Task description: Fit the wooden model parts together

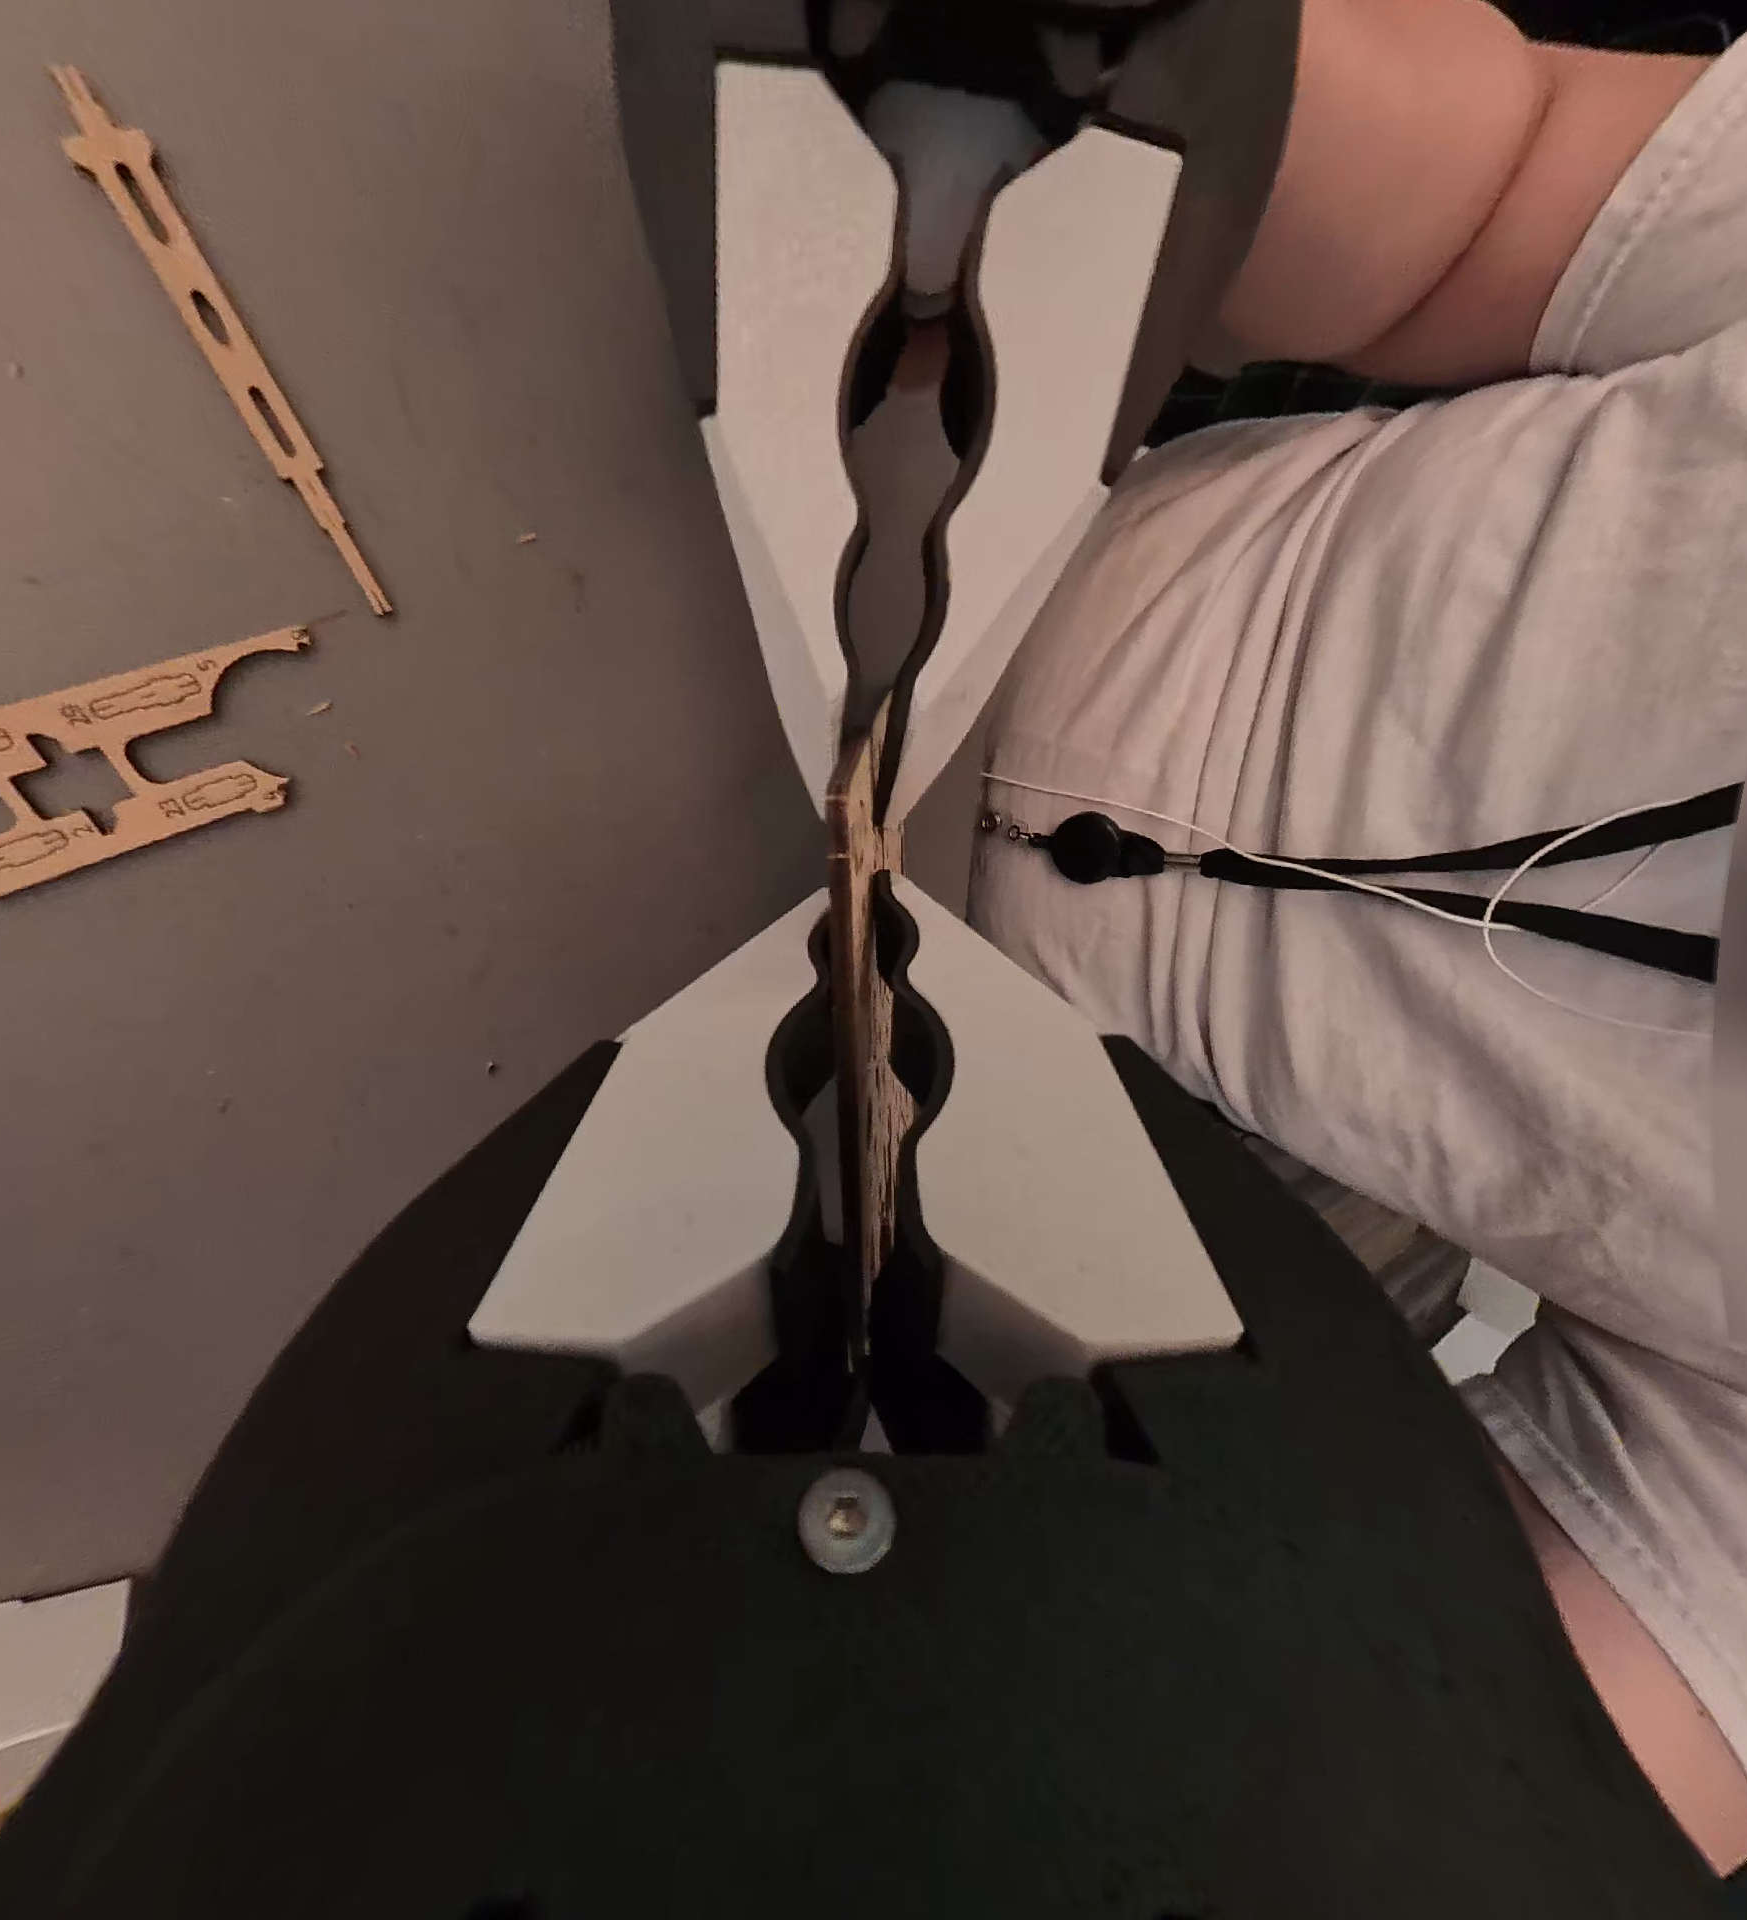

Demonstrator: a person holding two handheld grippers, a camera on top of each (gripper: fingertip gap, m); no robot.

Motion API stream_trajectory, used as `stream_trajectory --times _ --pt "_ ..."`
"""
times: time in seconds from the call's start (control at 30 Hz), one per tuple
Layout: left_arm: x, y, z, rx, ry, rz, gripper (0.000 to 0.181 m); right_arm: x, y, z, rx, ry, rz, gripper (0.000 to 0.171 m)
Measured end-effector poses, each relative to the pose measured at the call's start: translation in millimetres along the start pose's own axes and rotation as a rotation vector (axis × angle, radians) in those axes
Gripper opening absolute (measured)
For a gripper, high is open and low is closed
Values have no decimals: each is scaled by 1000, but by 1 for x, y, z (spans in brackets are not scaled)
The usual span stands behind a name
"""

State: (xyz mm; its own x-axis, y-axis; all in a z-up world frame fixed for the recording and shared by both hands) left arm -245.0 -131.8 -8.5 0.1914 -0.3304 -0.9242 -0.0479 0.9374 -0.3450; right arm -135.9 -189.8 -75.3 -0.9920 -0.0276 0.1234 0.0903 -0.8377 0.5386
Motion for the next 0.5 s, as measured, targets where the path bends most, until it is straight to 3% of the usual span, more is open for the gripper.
stream_trajectory --times 0.17,0.5 --pt "1 4 0 -42 4 20 1 1 -1 0 34 13 -73 6" --pt "2 5 -6 -67 -19 42 1 6 2 1 -91 92 -168 7"
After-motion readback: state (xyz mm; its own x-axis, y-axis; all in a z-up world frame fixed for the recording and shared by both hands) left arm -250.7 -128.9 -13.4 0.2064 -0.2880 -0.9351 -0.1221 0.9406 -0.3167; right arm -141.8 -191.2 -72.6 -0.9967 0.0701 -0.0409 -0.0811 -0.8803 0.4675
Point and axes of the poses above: each gripper's, where its closed fingertips meet, x out along the fingers, z out of its top, y = z × x across the jaws, the point moved 9 cm from there along -x, back along the fingers, and after that the axes turned 15 degrees about z, right-handed, at the moved point
